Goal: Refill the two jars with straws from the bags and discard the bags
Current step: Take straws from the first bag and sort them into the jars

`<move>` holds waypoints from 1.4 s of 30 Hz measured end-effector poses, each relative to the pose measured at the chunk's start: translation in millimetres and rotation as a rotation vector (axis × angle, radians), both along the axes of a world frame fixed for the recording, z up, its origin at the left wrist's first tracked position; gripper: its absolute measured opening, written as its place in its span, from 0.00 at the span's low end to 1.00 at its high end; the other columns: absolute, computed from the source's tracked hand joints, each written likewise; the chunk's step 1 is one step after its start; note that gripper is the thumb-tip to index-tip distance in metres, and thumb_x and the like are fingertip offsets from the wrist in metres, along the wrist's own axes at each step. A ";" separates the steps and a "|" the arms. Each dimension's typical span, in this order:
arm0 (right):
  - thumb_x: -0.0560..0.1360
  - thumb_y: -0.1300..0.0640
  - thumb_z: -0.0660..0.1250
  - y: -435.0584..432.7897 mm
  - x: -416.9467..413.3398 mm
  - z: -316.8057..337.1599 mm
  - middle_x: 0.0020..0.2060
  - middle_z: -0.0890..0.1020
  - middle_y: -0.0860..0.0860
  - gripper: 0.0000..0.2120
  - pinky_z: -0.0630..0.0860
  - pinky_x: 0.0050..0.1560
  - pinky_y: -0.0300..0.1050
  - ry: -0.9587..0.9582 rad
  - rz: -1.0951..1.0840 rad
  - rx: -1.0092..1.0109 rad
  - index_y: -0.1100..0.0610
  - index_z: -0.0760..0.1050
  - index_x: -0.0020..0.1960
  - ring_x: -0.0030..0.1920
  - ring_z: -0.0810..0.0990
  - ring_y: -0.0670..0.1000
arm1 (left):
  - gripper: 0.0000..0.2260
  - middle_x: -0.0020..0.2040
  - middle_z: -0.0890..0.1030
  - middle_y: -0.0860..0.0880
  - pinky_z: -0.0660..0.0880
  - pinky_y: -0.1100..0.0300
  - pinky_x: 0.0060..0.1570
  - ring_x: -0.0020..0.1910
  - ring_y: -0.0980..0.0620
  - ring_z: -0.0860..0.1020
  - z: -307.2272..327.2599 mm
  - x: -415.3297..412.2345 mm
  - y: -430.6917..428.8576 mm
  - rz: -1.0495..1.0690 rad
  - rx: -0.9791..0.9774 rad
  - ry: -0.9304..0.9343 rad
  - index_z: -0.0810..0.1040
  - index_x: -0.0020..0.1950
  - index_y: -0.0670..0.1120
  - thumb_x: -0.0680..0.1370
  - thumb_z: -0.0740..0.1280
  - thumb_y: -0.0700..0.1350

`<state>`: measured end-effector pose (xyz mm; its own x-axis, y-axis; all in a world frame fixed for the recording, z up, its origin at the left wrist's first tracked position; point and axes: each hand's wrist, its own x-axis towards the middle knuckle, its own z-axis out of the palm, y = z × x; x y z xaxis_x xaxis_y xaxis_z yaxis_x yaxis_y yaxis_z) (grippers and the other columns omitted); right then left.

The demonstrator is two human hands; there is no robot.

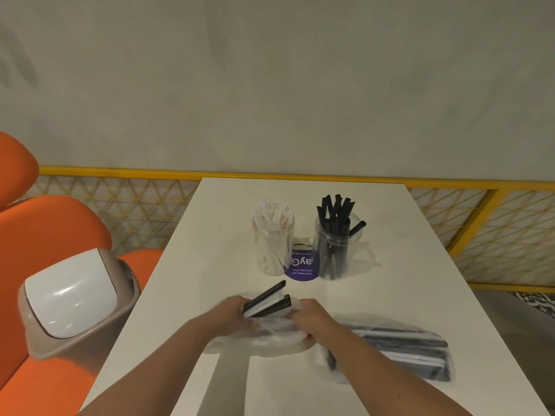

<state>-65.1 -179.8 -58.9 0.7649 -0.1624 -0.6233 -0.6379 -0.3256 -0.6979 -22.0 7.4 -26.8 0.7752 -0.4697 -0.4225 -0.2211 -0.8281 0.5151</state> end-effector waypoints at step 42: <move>0.81 0.56 0.54 11.4 39.2 153.8 0.36 0.71 0.50 0.08 0.68 0.40 0.44 -0.598 0.016 -0.289 0.61 0.65 0.52 0.42 0.73 0.53 | 0.15 0.31 0.75 0.41 0.72 0.60 0.32 0.27 0.50 0.71 85.3 -5.3 -73.9 0.429 -1.026 0.324 0.77 0.44 0.40 0.81 0.58 0.49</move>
<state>-25.8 -168.4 94.9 0.9692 -0.2453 -0.0241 -0.1616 -0.5587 -0.8135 -27.3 -66.5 58.6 0.8791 -0.4311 -0.2033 0.2422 0.0367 0.9695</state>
